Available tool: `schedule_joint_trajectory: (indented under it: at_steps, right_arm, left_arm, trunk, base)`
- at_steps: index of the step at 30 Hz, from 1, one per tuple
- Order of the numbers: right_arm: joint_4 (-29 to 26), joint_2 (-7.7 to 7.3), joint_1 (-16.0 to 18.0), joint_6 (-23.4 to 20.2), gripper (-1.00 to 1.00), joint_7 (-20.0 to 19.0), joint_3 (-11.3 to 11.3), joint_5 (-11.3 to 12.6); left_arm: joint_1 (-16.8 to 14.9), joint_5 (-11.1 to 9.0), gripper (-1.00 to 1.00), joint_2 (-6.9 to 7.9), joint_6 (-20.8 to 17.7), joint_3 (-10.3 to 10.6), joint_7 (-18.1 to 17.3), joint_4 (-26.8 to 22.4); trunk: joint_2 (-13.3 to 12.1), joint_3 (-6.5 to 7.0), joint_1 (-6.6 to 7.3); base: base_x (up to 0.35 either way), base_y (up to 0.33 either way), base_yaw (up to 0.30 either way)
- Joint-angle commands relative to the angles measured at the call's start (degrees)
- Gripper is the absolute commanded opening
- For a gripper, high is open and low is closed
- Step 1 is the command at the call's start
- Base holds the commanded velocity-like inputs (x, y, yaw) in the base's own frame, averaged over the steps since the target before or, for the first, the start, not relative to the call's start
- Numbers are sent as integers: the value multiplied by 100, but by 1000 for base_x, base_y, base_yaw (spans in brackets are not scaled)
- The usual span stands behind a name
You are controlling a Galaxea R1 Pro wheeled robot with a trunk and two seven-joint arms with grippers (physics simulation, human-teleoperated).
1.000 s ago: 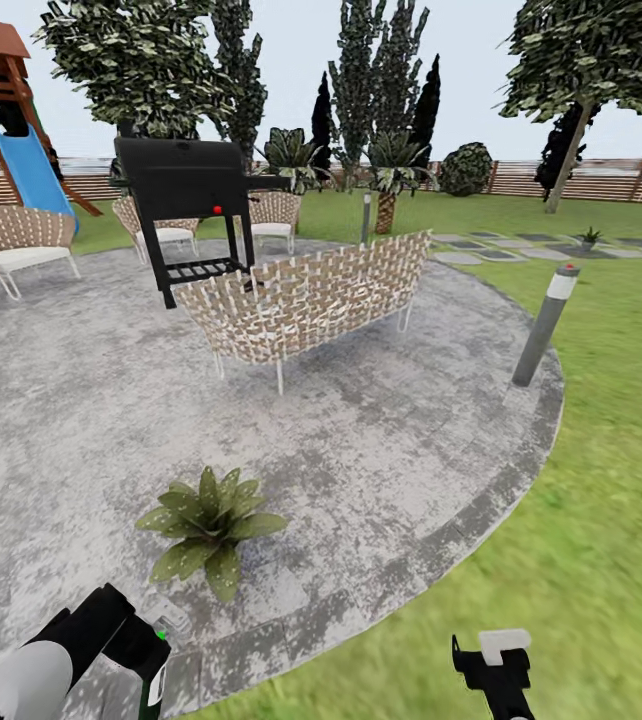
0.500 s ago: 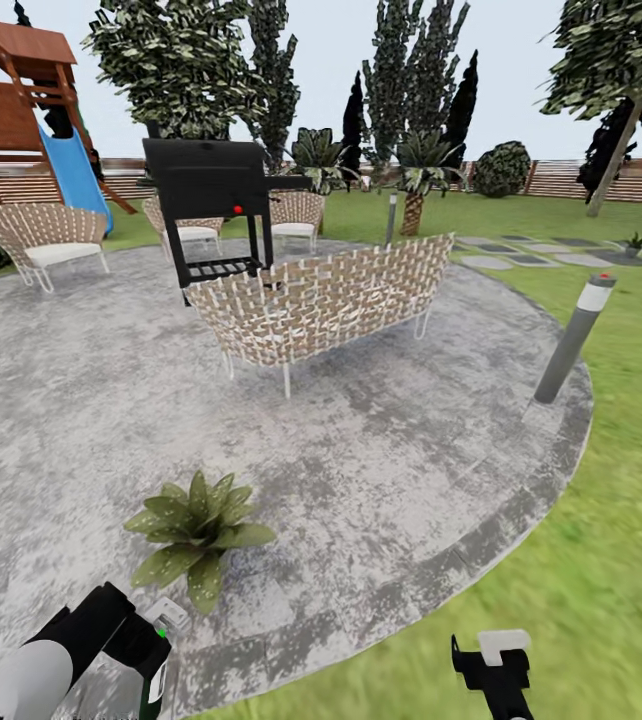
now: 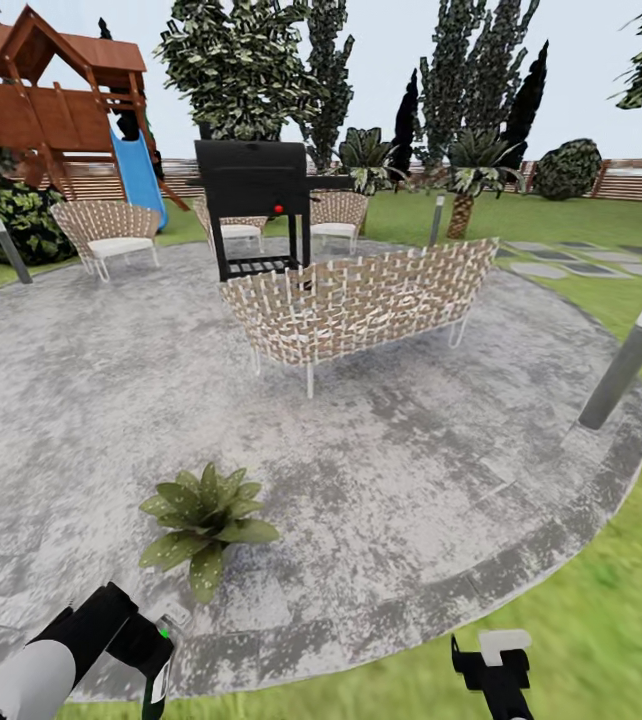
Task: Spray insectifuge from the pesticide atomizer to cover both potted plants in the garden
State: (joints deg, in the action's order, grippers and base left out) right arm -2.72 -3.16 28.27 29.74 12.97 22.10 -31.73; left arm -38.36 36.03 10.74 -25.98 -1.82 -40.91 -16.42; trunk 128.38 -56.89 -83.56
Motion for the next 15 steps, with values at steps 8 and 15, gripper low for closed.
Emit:
schedule_joint_trajectory:
  at_steps: [8, 15]
  right_arm:
    - [6, -1, 3, 15, 100, 30, 31, -61]
    - [2, -16, 3, 17, 100, 22, 31, -61]
  left_arm:
    - [-5, 9, -100, -11, -48, -21, -45, -11]
    - [-94, 113, -100, 30, -516, 93, -422, -391]
  trunk:
    - [2, -5, 1]
    - [2, -5, 1]
  base:
    - [73, -261, 274]
    - [16, -27, 46]
